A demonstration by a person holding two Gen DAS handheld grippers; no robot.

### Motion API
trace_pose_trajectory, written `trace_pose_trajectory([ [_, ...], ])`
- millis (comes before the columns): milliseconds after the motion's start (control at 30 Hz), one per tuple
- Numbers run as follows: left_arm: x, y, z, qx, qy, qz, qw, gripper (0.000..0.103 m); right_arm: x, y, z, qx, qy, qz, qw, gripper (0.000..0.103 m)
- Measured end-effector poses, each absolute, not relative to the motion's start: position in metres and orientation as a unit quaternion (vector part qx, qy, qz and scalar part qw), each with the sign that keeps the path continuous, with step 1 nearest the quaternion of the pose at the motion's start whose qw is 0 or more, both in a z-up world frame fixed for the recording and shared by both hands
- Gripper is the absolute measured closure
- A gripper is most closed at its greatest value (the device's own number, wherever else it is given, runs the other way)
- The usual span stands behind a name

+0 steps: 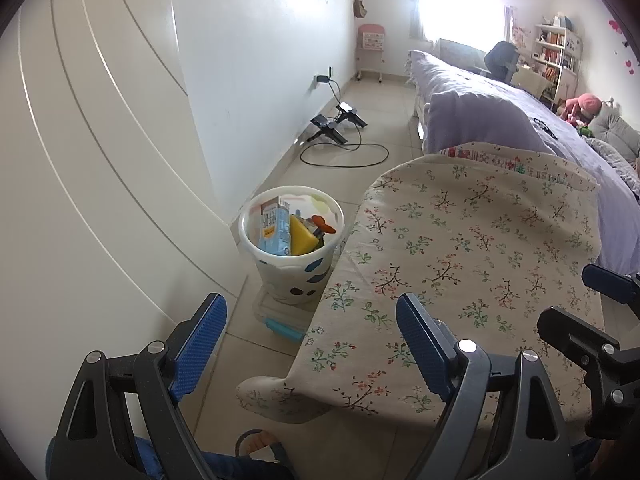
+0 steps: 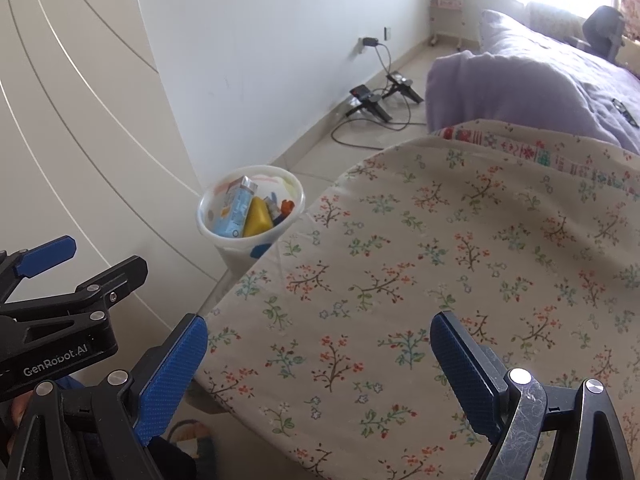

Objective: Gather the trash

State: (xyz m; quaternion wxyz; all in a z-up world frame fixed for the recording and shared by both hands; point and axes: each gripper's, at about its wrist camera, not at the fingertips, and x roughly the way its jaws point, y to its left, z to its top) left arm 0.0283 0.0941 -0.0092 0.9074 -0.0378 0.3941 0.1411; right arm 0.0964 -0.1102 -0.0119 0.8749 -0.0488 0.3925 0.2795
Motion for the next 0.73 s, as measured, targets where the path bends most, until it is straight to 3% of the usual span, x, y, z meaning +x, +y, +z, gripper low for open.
trace_pose_trajectory([
  [733, 0.0310, 0.0949, -0.0138, -0.035, 0.399, 0.150, 0.904, 0.014, 0.0991, -0.1124, -0.0174, -0.052, 0.394, 0.277, 0.875, 0.009],
])
